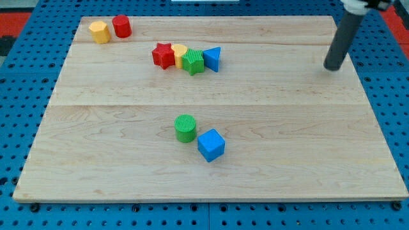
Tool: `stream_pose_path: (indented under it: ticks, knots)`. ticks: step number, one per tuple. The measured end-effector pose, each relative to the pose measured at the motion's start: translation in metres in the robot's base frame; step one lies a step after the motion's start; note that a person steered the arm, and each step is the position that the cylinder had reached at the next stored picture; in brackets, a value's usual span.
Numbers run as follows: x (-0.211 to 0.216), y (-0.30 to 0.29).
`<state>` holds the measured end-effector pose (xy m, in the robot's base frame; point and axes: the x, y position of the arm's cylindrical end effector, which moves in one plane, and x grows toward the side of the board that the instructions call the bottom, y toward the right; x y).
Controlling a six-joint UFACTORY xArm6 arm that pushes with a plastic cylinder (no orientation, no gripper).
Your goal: Move your arm to the left side of the green circle
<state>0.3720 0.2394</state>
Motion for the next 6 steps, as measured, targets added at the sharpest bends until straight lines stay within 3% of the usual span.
stream_pose_path:
  ticks: [2,4,5,6]
  knots:
    - [0.013,-0.135]
    - [0.044,-0.341]
    - [0.11,-0.388]
    - [0.145,-0.379]
